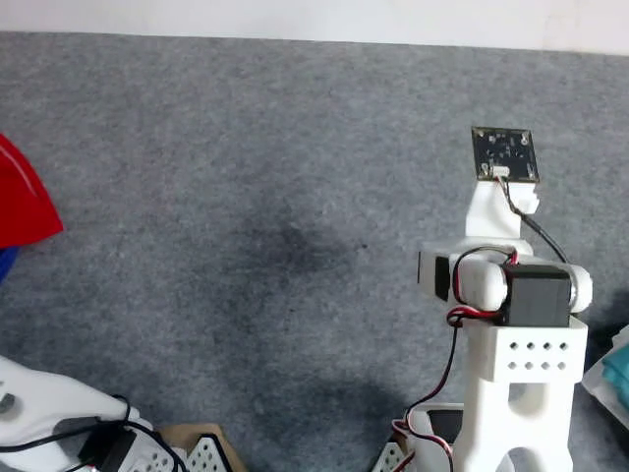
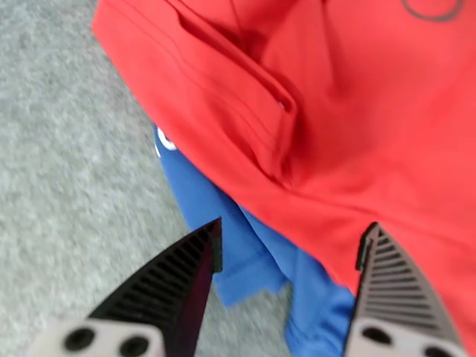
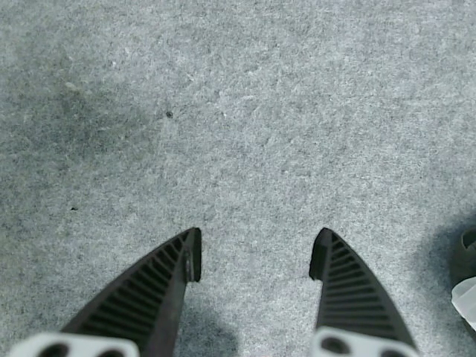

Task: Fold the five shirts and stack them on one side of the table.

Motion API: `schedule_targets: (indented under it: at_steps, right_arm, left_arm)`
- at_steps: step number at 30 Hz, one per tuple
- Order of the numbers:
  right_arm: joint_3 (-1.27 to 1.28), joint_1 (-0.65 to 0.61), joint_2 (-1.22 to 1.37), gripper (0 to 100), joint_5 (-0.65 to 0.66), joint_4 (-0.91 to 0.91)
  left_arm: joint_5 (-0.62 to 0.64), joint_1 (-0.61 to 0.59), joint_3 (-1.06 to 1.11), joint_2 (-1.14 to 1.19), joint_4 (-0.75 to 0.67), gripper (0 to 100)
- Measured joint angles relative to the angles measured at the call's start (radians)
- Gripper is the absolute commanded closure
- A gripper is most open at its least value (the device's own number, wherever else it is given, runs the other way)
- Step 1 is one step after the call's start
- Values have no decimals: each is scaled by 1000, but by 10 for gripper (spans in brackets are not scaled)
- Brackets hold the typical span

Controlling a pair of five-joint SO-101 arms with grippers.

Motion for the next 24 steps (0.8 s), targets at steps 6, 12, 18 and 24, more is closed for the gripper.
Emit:
schedule_targets:
  at_steps: [6,12,18,24]
  right_arm:
    - [2,0,0,761,0,-12]
    - [2,0,0,761,0,-20]
    - [2,0,0,761,0,-20]
    - [2,0,0,761,0,-20]
  left_arm:
    - [2,-25,-118,103,0,698]
    - [0,-23,-123,123,-8,698]
    - [2,-21,-123,123,-63,698]
    - [2,-20,-123,123,-120,698]
